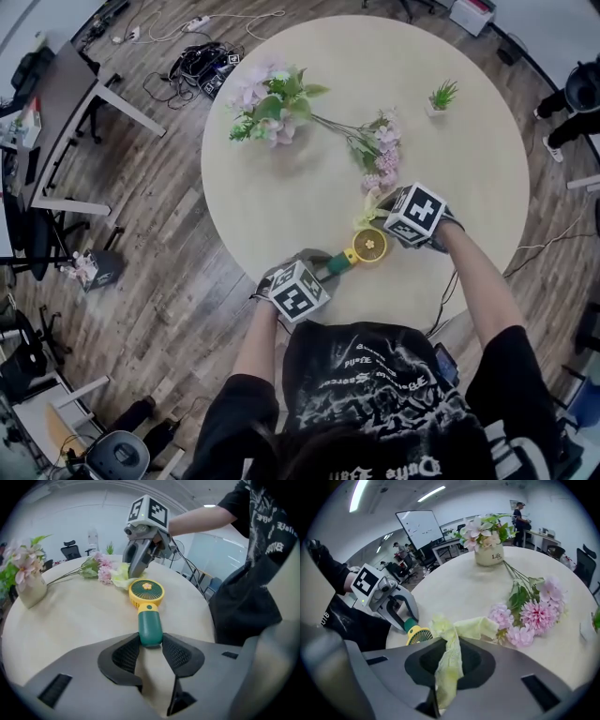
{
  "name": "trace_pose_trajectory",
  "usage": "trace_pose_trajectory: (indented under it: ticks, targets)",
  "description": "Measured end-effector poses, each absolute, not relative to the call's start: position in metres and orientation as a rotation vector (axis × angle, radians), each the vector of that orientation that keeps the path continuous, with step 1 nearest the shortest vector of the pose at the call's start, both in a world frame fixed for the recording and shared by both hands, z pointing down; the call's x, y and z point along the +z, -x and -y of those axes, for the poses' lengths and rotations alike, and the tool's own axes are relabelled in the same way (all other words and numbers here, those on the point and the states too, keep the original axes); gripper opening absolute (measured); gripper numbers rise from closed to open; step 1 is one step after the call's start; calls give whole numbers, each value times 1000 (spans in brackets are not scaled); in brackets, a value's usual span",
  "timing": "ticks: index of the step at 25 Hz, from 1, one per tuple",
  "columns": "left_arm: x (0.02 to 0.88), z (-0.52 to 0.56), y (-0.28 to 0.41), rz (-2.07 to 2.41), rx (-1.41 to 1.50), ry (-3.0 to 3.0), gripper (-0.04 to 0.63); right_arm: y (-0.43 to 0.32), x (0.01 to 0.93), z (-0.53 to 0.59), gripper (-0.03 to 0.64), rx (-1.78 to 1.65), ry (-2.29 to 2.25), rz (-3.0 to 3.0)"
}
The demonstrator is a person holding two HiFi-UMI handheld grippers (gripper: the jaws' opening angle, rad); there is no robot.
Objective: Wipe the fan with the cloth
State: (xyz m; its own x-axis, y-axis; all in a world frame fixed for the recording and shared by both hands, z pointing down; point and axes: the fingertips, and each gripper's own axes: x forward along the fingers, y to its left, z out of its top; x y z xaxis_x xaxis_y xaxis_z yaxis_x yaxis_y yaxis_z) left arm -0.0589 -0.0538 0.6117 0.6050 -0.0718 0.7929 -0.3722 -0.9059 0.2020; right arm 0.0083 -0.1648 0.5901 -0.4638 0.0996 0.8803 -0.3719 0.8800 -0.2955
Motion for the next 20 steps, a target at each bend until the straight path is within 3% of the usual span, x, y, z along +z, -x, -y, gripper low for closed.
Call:
trace_pose_trajectory:
  ticks: [20]
  targets:
    - [613,54,57,440,1229,-2477,175,62,602,94,46,326,252,1815]
